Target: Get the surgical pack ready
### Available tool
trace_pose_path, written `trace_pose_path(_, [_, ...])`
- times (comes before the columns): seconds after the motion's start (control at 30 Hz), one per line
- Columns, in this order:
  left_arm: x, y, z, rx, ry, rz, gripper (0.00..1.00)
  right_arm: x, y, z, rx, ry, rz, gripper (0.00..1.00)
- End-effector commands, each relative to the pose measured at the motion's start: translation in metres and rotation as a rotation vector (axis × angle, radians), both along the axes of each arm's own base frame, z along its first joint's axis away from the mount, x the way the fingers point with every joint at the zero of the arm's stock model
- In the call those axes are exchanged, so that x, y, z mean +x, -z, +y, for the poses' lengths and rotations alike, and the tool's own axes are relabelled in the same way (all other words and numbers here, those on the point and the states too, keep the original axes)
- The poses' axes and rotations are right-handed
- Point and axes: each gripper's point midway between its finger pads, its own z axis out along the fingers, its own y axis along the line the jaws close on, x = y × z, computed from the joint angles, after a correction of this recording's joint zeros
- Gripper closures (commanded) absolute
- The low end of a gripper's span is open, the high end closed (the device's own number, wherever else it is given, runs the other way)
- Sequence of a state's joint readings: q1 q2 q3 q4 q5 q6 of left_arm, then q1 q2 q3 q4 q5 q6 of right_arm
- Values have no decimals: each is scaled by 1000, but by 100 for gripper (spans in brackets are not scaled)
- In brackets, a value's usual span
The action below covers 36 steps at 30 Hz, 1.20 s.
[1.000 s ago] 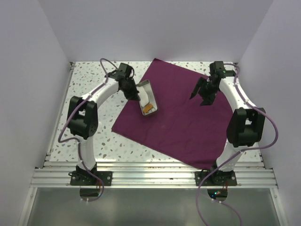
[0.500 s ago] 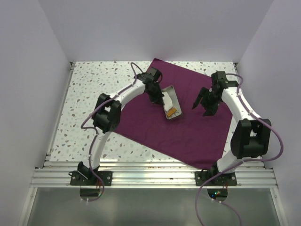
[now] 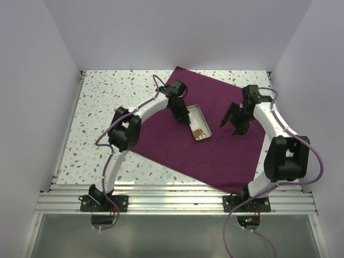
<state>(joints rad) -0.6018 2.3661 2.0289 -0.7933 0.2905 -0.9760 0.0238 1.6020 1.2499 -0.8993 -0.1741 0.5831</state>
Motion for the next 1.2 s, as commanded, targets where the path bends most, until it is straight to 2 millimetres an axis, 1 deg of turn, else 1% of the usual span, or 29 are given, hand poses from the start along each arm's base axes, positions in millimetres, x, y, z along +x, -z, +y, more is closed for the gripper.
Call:
trace_pose_path(0.0, [-1,-9,-14,-57,27,-2,80,8,-10,-1,2,4,-64,29])
trace_pose_path(0.03, [-2,-10,-14,-61,32,-3,78,7,-9,-1,1,7,-59,29])
trace_pose_path(0.07, [-2,-10,-14,-60,36,-5,73,7,-9,-2,-1,8,-58,29])
trace_pose_path(0.13, [-2,-13,-11,-63,51,-18,67,6,-8,-3,-4,12,-56,29])
trace_pose_path(0.17, [-2,-13,-9,-64,52,-22,61,6,-7,-2,-4,12,-54,29])
trace_pose_path(0.23, [-4,-17,0,-62,72,-38,56,7,-6,-2,-1,9,-51,29])
trace_pose_path(0.3, [6,-23,18,-23,95,-108,52,6,-3,-4,-16,14,-39,29])
trace_pose_path(0.33, [9,-37,27,-6,105,-156,49,6,2,-5,-21,14,-24,29])
trace_pose_path(0.37, [16,-41,43,25,98,-187,48,7,5,-6,-27,14,-17,29])
trace_pose_path(0.4, [23,-42,59,81,109,-235,48,7,8,-8,-41,20,-8,29])
trace_pose_path(0.43, [18,-43,75,100,104,-240,51,8,11,-9,-43,27,-2,30])
trace_pose_path(0.47, [32,-45,93,91,72,-274,54,9,16,-10,-48,34,9,30])
trace_pose_path(0.5, [32,-43,103,86,58,-270,58,13,19,-10,-49,41,7,32])
trace_pose_path(0.53, [27,-35,117,88,45,-251,63,18,21,-11,-55,57,4,35])
trace_pose_path(0.57, [36,-34,130,75,17,-267,68,19,29,-13,-63,65,27,38])
trace_pose_path(0.6, [37,-30,136,80,27,-273,69,26,31,-13,-64,71,17,45])
trace_pose_path(0.63, [35,-20,142,88,31,-256,70,34,30,-14,-70,80,3,57])
trace_pose_path(0.67, [37,-14,151,88,29,-244,76,38,34,-14,-70,86,5,59])
trace_pose_path(0.7, [34,-10,151,79,55,-231,78,44,41,-12,-65,91,7,60])
trace_pose_path(0.73, [31,-5,153,81,63,-221,78,50,42,-11,-57,96,6,62])
trace_pose_path(0.8, [30,-8,149,53,90,-241,75,54,51,-6,-44,87,25,62])
trace_pose_path(0.83, [27,-8,151,56,82,-242,71,57,51,-6,-48,97,29,63])
trace_pose_path(0.9, [25,-2,157,67,63,-237,66,55,62,-5,-51,106,64,65])
trace_pose_path(0.93, [20,6,161,74,62,-204,65,54,67,-5,-53,116,79,67])
trace_pose_path(1.0, [15,17,171,89,52,-153,68,55,74,-2,-83,101,82,69])
trace_pose_path(1.07, [5,28,182,111,37,-97,72,57,83,2,-111,68,92,69])
trace_pose_path(1.1, [1,31,186,110,24,-77,73,58,86,9,-125,42,96,69])
trace_pose_path(1.13, [-11,37,195,104,3,-40,74,60,95,13,-133,23,114,69])
trace_pose_path(1.17, [-18,40,198,88,-11,-21,75,61,98,21,-135,2,117,69])
